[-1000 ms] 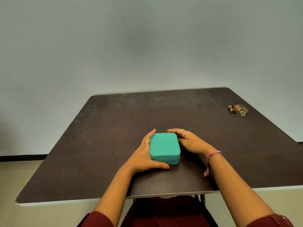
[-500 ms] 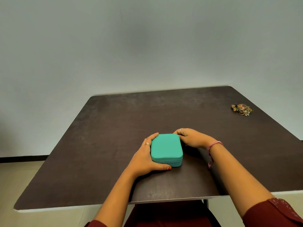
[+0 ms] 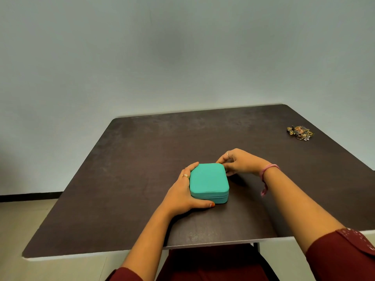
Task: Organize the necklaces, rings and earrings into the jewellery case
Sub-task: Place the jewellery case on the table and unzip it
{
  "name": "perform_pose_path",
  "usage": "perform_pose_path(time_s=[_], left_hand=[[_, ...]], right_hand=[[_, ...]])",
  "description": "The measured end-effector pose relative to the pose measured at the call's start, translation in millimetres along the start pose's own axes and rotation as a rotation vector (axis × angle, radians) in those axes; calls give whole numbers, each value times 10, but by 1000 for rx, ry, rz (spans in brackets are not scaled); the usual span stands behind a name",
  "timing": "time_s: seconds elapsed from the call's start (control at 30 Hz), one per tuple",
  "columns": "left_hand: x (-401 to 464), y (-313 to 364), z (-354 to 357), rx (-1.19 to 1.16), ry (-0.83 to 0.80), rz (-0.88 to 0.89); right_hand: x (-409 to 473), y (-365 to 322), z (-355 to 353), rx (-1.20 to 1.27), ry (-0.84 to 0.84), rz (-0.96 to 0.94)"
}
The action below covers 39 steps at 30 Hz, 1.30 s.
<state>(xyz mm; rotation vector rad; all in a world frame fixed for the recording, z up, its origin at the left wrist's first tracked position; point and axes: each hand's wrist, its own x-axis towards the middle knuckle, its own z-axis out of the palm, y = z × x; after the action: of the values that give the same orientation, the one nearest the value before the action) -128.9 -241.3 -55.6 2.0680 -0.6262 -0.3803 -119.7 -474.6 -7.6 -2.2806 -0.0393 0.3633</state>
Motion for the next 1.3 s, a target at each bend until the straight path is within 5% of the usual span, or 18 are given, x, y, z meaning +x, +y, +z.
perform_pose_path(time_s=[0.23, 0.47, 0.7, 1.03, 1.3], left_hand=[[-4, 15, 1, -1, -8, -15], [-20, 26, 17, -1, -2, -29], [-77, 68, 39, 17, 33, -46], [-275, 114, 232, 150, 228, -75], [-600, 157, 364, -44, 324, -130]], right_hand=[[-202, -129, 15, -453, 163, 1], [-853, -27, 339, -352, 228, 24], [-1118, 26, 895, -230, 486, 2], [-1079, -74, 1454, -344, 754, -160], [-1007, 24, 884, 407, 916, -164]])
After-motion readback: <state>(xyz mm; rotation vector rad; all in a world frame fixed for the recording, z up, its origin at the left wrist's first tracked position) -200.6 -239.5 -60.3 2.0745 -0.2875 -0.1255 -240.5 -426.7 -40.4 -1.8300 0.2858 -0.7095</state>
